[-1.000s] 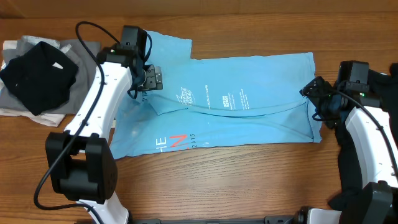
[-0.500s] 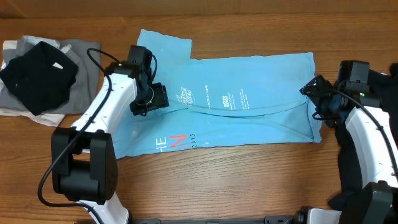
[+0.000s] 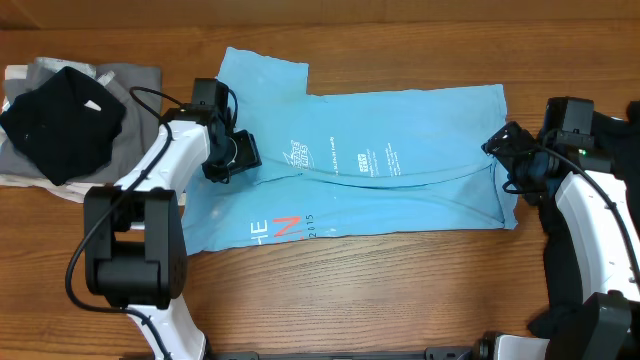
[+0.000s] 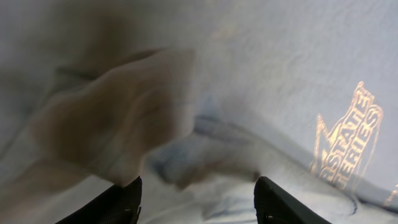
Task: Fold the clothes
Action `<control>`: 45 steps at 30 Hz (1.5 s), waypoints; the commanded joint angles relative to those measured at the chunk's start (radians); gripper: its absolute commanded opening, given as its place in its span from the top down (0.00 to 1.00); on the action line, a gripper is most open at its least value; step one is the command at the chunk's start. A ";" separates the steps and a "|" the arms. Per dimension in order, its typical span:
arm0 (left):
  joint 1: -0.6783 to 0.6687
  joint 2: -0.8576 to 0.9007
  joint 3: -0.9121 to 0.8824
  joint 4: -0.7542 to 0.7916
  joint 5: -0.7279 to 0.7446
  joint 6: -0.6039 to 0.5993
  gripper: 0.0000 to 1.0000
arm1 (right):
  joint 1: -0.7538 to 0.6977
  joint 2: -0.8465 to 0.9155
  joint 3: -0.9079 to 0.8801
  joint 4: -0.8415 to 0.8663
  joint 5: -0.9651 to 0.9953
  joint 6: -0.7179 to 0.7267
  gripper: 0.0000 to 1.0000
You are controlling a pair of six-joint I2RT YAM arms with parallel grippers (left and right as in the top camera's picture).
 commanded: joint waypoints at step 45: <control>-0.002 0.074 0.049 0.335 0.107 -0.105 0.00 | -0.001 0.000 0.000 -0.035 -0.002 -0.008 0.05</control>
